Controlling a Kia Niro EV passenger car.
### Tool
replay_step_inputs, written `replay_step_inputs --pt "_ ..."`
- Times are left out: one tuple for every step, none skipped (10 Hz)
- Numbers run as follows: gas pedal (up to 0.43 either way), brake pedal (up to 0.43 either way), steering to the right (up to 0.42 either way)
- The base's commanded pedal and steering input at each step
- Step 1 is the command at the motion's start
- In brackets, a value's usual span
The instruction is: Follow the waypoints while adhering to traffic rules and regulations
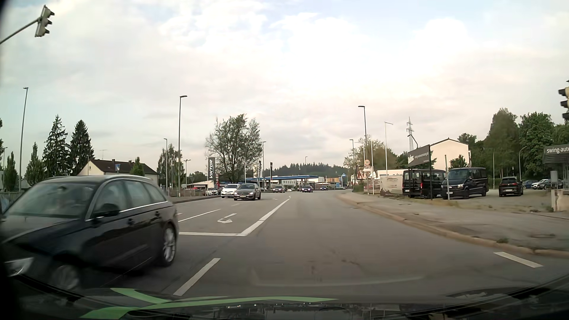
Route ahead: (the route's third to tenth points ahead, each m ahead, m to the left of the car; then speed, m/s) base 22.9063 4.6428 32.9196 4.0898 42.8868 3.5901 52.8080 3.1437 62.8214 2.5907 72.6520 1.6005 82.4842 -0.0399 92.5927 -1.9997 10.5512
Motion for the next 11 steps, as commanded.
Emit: replay_step_inputs --pt "0.209 0.0 -0.003" --pt "0.197 0.0 -0.003" --pt "0.197 0.0 -0.003" --pt "0.197 0.0 -0.003" --pt "0.189 0.0 -0.003" --pt "0.157 0.0 -0.003" --pt "0.13 0.0 -0.003" --pt "0.087 0.0 -0.004" --pt "0.079 0.0 -0.005" --pt "0.079 0.0 -0.003" --pt "0.067 0.0 0.0"
